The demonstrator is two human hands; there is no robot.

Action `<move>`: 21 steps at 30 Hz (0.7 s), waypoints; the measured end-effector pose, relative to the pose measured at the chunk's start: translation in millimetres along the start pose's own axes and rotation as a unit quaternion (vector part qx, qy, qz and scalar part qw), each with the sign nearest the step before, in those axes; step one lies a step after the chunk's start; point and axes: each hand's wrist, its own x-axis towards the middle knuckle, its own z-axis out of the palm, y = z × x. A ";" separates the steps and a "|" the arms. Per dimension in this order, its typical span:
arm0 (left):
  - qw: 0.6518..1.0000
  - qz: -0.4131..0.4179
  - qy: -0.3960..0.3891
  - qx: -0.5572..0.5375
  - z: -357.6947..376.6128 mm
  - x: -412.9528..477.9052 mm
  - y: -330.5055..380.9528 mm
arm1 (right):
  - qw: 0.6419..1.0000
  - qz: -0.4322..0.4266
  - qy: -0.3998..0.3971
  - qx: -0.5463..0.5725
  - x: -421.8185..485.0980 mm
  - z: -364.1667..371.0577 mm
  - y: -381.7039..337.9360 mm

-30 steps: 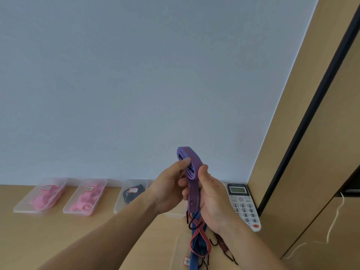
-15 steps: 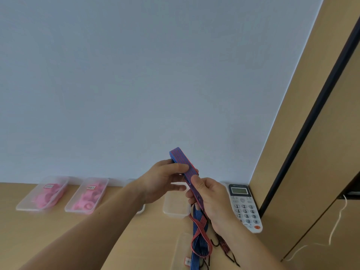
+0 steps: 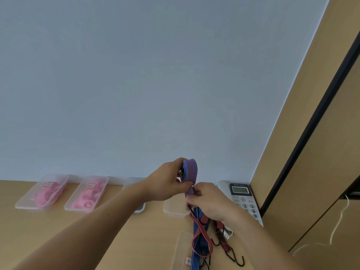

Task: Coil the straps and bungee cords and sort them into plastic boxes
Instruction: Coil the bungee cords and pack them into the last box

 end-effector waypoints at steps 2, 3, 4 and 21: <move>0.999 0.020 0.007 0.034 -1.4 0.1 -2.0 | 0.994 0.018 0.013 0.109 0.2 -4.5 2.2; 0.998 0.032 0.014 0.047 -2.6 0.2 -3.6 | 0.984 0.029 0.022 0.174 0.1 -6.4 4.0; 0.997 0.044 0.022 0.060 -3.1 0.4 -5.1 | 0.972 0.034 0.033 0.231 0.3 -7.4 5.9; 0.937 0.145 0.019 0.318 21.9 5.7 -23.7 | 0.912 -0.001 0.120 0.391 4.1 11.2 8.6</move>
